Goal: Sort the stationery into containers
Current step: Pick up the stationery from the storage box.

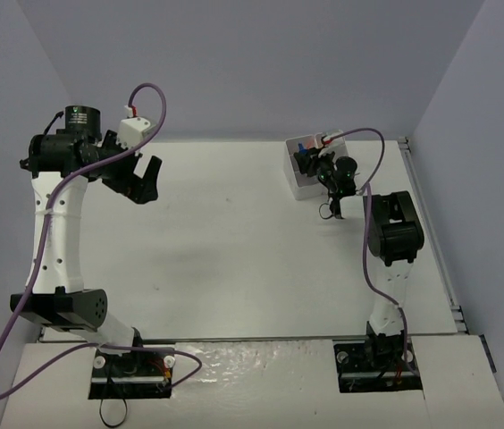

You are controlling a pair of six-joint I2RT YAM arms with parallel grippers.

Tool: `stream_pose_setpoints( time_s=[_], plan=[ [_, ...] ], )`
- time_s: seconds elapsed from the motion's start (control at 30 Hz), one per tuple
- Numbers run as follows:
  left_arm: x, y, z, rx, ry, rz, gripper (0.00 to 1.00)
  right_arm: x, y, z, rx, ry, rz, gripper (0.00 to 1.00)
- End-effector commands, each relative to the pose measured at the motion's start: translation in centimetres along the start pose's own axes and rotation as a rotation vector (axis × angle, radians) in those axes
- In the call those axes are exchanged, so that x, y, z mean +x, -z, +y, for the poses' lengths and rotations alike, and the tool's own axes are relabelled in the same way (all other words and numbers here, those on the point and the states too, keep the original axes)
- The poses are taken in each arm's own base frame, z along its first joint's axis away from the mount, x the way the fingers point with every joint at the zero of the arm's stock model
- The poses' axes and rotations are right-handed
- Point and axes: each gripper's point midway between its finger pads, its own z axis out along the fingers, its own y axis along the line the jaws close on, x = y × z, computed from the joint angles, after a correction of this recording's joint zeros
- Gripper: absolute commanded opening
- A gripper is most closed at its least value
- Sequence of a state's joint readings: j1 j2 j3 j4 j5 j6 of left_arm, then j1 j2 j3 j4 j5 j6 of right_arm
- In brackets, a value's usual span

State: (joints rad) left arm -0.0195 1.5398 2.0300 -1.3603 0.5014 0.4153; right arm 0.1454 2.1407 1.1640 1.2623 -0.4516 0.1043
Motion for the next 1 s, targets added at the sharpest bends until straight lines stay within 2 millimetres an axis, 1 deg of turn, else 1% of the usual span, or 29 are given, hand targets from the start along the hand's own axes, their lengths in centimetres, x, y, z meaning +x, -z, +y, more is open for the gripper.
stream_pose_setpoints(
  time_s=[0.0, 0.03, 0.1, 0.13, 0.17, 0.23, 0.27, 0.3, 0.33, 0.37, 0.43, 0.5, 0.57, 0.63, 0.67, 0.7, 0.73, 0.77, 0.8, 0.83, 0.9, 0.97],
  plan=[
    [-2.0, 1.0, -0.3, 0.003, -0.010, -0.093, 0.97, -15.5, 1.6, 3.9, -0.145, 0.208, -0.392, 0.00],
    [-2.5, 1.1, -0.3, 0.007, -0.012, -0.108, 0.97, -16.3, 1.9, 4.4, -0.161, 0.221, -0.398, 0.00],
    [-3.6, 1.3, -0.6, 0.028, -0.015, -0.146, 0.97, -16.3, 2.3, 5.4, -0.204, 0.236, -0.373, 0.00],
    [-5.1, 1.6, -0.9, 0.050, -0.031, -0.198, 0.95, -16.5, 2.5, 6.1, -0.219, 0.241, -0.368, 0.00],
    [-6.0, 1.4, -1.0, 0.067, -0.022, -0.217, 0.92, -16.7, 2.6, 6.9, -0.239, 0.258, -0.359, 0.00],
    [-8.3, 1.9, -1.9, 0.118, -0.025, -0.291, 0.81, -17.4, 3.0, 8.4, -0.271, 0.296, -0.344, 0.00],
    [-9.1, 1.6, -2.1, 0.140, -0.015, -0.307, 0.77, -17.1, 2.9, 9.0, -0.289, 0.323, -0.320, 0.00],
    [-9.8, 1.7, -2.5, 0.156, -0.014, -0.326, 0.73, -17.2, 3.0, 10.1, -0.310, 0.328, -0.311, 0.00],
    [-10.7, 1.9, -2.9, 0.170, -0.017, -0.346, 0.70, -17.9, 3.2, 10.9, -0.324, 0.329, -0.313, 0.00],
    [-11.1, 1.7, -3.1, 0.181, -0.024, -0.351, 0.68, -18.7, 3.5, 11.6, -0.341, 0.298, -0.323, 0.00],
    [-11.1, 1.1, -3.4, 0.192, -0.038, -0.342, 0.68, -20.0, 3.8, 13.3, -0.392, 0.209, -0.342, 0.00],
    [-10.8, 0.4, -3.3, 0.193, -0.034, -0.335, 0.70, -20.6, 4.1, 15.4, -0.436, 0.176, -0.347, 0.00],
    [-10.3, -0.5, -3.3, 0.200, -0.025, -0.332, 0.75, -21.1, 4.2, 16.9, -0.406, 0.176, -0.358, 0.00],
    [-10.0, -1.3, -3.8, 0.228, -0.015, -0.341, 0.79, -21.8, 3.8, 18.5, -0.356, 0.124, -0.349, 0.00],
    [-10.0, -1.8, -4.1, 0.242, -0.016, -0.354, 0.80, -22.6, 3.4, 18.5, -0.323, 0.082, -0.350, 0.00],
    [-10.3, -1.6, -4.6, 0.250, -0.022, -0.372, 0.81, -23.4, 2.9, 18.5, -0.289, 0.024, -0.345, 0.00],
    [-10.6, -1.5, -5.1, 0.262, -0.016, -0.386, 0.83, -24.8, 2.4, 18.9, -0.280, -0.045, -0.344, 0.00],
    [-11.0, -1.5, -5.6, 0.278, 0.002, -0.396, 0.84, -26.4, 2.1, 19.7, -0.289, -0.099, -0.350, 0.00],
    [-11.6, -1.5, -6.1, 0.294, 0.021, -0.405, 0.84, -27.5, 1.9, 20.7, -0.298, -0.131, -0.359, 0.00],
    [-12.2, -1.7, -6.4, 0.306, 0.026, -0.421, 0.85, -27.9, 1.9, 22.2, -0.316, -0.147, -0.363, 0.00],
    [-13.4, -2.0, -7.5, 0.374, 0.127, -0.446, 0.87, -29.0, 1.7, 24.3, -0.318, -0.194, -0.364, 0.00],
    [-14.5, -2.3, -8.3, 0.442, 0.168, -0.476, 0.88, -30.4, 1.6, 25.5, -0.309, -0.272, -0.381, 0.00]
  ],
)
